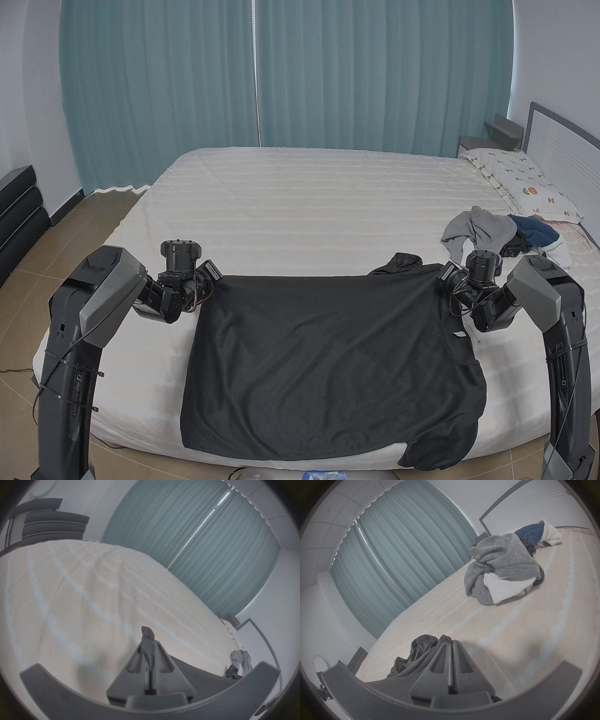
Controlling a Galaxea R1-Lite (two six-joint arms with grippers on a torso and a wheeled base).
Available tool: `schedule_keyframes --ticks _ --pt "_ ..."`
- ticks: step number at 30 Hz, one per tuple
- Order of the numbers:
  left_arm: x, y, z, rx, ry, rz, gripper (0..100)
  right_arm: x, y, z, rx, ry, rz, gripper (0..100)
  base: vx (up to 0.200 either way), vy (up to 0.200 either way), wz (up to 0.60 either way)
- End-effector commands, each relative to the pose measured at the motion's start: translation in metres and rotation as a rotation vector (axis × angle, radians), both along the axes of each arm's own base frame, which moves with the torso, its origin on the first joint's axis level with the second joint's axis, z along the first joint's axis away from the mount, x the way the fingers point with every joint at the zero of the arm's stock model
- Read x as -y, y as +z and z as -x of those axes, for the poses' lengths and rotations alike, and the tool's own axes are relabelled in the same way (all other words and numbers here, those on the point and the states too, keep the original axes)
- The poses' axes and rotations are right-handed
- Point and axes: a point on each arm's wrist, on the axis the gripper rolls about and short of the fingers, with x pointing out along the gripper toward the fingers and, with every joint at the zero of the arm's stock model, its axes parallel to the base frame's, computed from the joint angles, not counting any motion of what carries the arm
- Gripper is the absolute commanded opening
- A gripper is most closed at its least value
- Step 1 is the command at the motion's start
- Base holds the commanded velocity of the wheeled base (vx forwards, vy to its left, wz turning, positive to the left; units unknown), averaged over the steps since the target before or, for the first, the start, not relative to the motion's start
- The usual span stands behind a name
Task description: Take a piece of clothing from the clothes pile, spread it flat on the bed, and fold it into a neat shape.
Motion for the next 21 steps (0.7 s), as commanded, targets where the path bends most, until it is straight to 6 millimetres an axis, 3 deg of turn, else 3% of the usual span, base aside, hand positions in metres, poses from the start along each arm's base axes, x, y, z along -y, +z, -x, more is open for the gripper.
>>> schedule_keyframes --ticks 1,8,16,21 --pt "-0.010 0.017 -0.015 0.075 0.022 -0.002 0 -0.002 0.012 -0.008 0.052 -0.004 0.001 0 0.000 0.000 0.00" --pt "-0.021 0.021 -0.033 0.144 0.048 0.004 0 -0.002 0.024 -0.028 0.132 -0.099 0.017 0 0.000 0.000 0.00" --pt "-0.017 0.001 -0.037 0.113 0.041 0.000 0 -0.010 0.006 -0.034 0.084 -0.086 0.023 0 0.000 0.000 0.00" --pt "-0.015 -0.014 -0.044 0.113 0.047 0.000 0 -0.014 0.003 -0.049 0.104 -0.127 0.030 0 0.000 0.000 0.00"
